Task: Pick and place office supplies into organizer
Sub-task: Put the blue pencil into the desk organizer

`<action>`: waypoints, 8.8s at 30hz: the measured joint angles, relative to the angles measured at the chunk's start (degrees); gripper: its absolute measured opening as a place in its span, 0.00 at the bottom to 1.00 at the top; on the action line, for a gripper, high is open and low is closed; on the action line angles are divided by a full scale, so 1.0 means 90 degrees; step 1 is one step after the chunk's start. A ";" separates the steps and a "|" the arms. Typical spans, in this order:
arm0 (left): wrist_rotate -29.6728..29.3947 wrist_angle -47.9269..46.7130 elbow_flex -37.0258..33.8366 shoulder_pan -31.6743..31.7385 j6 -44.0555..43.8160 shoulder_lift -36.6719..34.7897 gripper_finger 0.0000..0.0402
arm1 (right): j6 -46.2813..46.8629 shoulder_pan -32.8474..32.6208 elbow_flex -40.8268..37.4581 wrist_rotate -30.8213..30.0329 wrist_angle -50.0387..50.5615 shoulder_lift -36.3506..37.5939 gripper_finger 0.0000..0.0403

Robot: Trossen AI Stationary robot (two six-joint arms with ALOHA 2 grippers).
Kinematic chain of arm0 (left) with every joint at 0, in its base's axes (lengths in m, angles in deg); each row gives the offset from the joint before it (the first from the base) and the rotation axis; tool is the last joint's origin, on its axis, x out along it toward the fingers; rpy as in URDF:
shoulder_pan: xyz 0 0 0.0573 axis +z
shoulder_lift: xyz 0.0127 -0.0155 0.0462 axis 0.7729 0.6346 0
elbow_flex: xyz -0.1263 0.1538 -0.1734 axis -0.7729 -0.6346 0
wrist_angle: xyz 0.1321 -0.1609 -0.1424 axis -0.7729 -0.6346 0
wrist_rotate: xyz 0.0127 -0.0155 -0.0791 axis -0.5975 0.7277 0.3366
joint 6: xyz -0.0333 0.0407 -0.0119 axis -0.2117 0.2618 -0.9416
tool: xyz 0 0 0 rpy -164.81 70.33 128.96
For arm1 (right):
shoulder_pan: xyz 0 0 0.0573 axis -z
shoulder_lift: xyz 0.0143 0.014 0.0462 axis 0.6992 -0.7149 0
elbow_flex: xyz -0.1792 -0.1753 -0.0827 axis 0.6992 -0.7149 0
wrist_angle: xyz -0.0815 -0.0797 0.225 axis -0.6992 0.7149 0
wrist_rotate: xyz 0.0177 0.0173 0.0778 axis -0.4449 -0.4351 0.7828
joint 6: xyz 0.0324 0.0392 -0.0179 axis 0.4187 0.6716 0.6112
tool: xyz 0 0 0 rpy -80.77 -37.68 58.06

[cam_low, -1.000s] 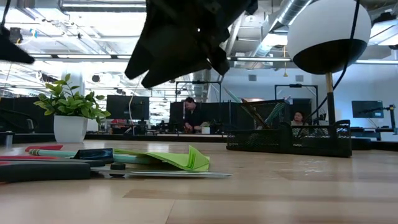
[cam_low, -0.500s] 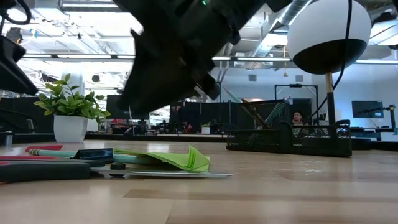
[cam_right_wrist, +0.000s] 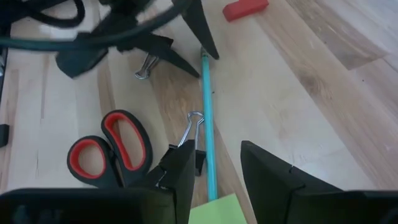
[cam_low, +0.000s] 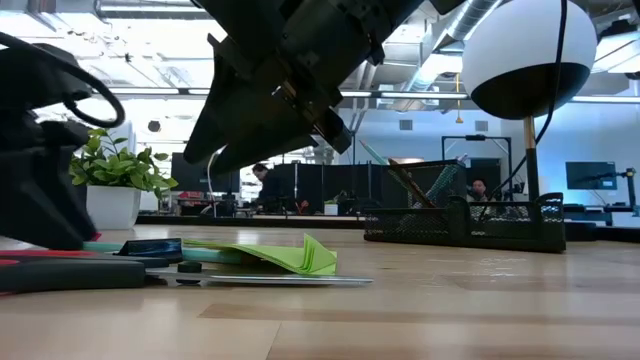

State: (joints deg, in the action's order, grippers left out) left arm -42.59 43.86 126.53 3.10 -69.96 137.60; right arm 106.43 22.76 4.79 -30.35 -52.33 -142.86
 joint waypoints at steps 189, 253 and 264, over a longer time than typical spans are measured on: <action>-0.1307 0.0100 0.0943 -0.0447 0.0975 -0.2079 0.28 | -0.3160 0.1794 -0.2858 0.1258 -0.5179 -0.0818 0.03; -0.1120 0.0078 0.0940 -0.0444 0.0939 -0.2079 0.28 | -0.3058 0.1387 -0.2839 0.0363 -0.6872 -0.1547 0.25; -0.1120 0.0095 0.0938 -0.0450 0.0945 -0.2077 0.28 | -0.2913 0.1433 -0.2837 0.0737 -0.6878 -0.1547 0.04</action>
State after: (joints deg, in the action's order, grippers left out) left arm -52.67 44.71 134.97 -0.95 -61.45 118.91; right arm 80.21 35.65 -20.74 -23.72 -114.23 -156.78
